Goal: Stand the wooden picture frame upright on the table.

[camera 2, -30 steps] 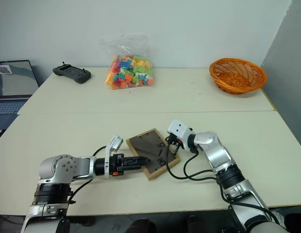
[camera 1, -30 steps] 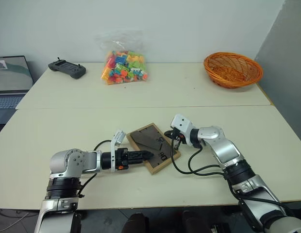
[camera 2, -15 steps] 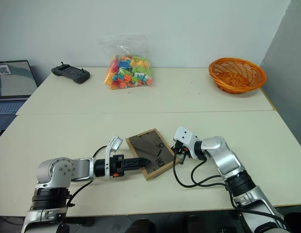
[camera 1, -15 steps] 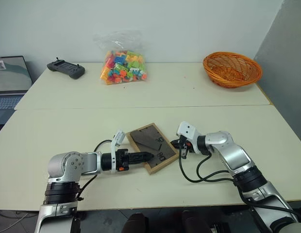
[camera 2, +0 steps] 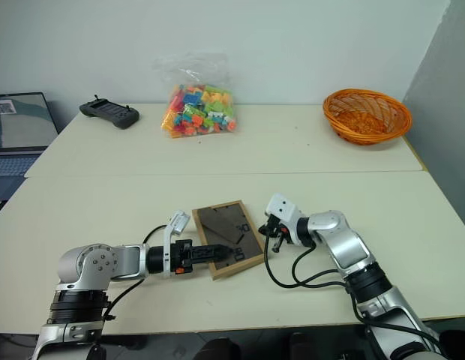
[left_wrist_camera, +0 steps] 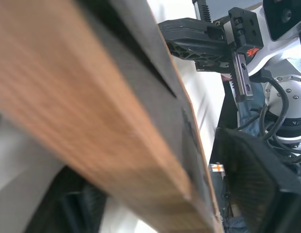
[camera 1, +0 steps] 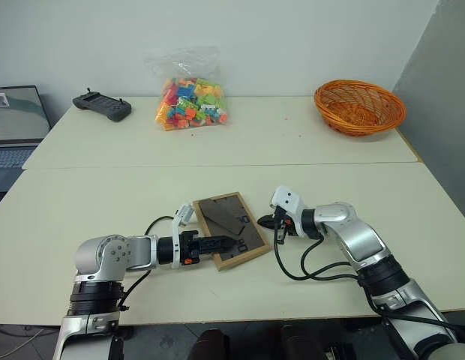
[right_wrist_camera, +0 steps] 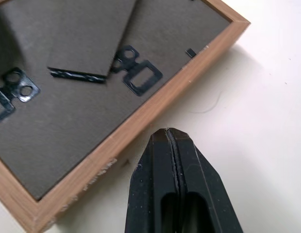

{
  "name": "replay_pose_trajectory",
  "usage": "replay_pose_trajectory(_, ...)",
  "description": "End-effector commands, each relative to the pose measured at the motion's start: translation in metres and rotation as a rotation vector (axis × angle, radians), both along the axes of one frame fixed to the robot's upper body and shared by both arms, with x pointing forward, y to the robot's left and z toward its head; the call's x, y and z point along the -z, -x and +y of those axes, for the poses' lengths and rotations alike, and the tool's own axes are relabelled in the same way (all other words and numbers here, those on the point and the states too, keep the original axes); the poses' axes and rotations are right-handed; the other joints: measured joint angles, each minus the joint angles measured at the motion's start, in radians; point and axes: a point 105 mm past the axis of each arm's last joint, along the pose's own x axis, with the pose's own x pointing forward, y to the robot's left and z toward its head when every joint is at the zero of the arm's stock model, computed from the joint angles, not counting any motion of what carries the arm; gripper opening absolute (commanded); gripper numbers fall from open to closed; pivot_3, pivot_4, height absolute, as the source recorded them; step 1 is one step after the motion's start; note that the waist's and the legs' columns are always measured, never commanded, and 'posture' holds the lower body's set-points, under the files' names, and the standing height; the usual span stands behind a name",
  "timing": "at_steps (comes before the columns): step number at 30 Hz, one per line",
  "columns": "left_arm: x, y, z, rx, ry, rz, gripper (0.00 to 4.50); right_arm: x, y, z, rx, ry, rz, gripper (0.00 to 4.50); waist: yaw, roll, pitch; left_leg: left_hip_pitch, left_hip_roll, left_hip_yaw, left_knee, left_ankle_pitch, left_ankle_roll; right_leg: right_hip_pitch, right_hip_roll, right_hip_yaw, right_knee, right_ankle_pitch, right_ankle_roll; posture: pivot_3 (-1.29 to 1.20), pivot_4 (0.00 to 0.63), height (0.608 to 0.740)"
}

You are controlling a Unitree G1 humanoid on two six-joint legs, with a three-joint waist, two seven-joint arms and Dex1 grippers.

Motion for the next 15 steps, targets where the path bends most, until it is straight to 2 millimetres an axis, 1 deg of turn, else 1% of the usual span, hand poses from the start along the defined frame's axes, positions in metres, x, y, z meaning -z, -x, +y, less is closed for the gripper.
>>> replay_pose_trajectory(1,-0.009,-0.006,0.002,-0.011,0.004,-0.047,2.46,-0.013,-0.008,-0.001,0.008,-0.002,-0.078,0.00,0.000,0.000,0.000,0.000,0.000,0.000,0.000,0.000,0.000,0.000,0.000,0.000,0.000,0.000,0.000,0.00,0.150,0.740)
replay_pose_trajectory(2,-0.011,-0.007,0.002,-0.017,0.005,-0.056,2.31,-0.015,-0.011,-0.003,0.023,-0.008,-0.088,0.00,0.000,0.000,0.000,0.000,0.000,0.000,0.000,0.000,0.000,0.000,0.000,0.000,0.000,0.000,0.000,0.00,0.150,0.740)
replay_pose_trajectory(3,-0.014,-0.009,0.003,-0.024,0.009,-0.069,1.98,-0.019,-0.014,-0.006,0.039,-0.015,-0.099,0.00,0.000,0.000,0.000,0.000,0.000,0.000,0.000,0.000,0.000,0.000,0.000,0.000,0.000,0.000,0.000,0.00,0.150,0.740)
replay_pose_trajectory(6,-0.026,-0.022,0.005,-0.059,0.004,-0.131,1.54,-0.035,-0.024,-0.017,0.066,-0.038,-0.128,0.00,0.003,0.000,0.001,0.000,0.000,0.000,0.000,0.000,0.000,0.000,0.000,-0.001,0.000,0.000,0.000,0.00,0.150,0.740)
replay_pose_trajectory(7,-0.032,-0.027,0.005,-0.069,0.008,-0.152,1.31,-0.040,-0.026,-0.021,0.070,-0.043,-0.132,0.00,0.004,0.000,0.001,-0.001,0.000,-0.001,0.000,0.000,0.000,0.000,0.000,-0.001,0.000,0.000,0.000,0.00,0.150,0.740)
replay_pose_trajectory(9,-0.050,-0.034,0.004,-0.066,0.033,-0.221,1.29,-0.055,-0.032,-0.029,0.079,-0.065,-0.140,0.00,0.003,0.000,0.001,-0.001,0.000,-0.001,0.000,0.000,0.000,0.000,0.000,-0.001,0.000,0.000,0.000,0.00,0.150,0.740)
replay_pose_trajectory(11,-0.070,-0.041,0.000,-0.066,0.062,-0.291,1.29,-0.076,-0.039,-0.036,0.102,-0.114,-0.146,0.37,0.002,-0.001,0.002,-0.001,0.000,-0.001,0.000,0.000,0.000,0.000,0.000,-0.001,0.000,0.000,0.000,0.00,0.150,0.740)
replay_pose_trajectory(12,-0.076,-0.043,-0.001,-0.067,0.067,-0.315,1.29,-0.085,-0.041,-0.038,0.107,-0.133,-0.147,0.46,0.001,-0.001,0.002,-0.003,0.000,-0.001,0.000,0.000,-0.001,-0.002,0.000,-0.001,-0.001,0.000,0.000,0.00,0.150,0.740)
replay_pose_trajectory(13,-0.083,-0.046,-0.002,-0.069,0.064,-0.348,1.29,-0.100,-0.042,-0.040,0.106,-0.176,-0.144,0.84,0.001,-0.001,0.002,-0.004,0.000,-0.001,0.000,0.002,-0.003,-0.003,0.000,-0.001,-0.001,0.000,0.000,0.00,0.150,0.740)
replay_pose_trajectory(15,-0.093,-0.048,-0.003,-0.065,0.054,-0.392,1.29,-0.124,-0.041,-0.040,0.083,-0.246,-0.141,1.22,0.001,-0.001,0.002,-0.005,0.000,-0.001,0.000,0.002,-0.004,-0.003,0.000,-0.001,-0.001,0.000,0.000,0.00,0.150,0.740)
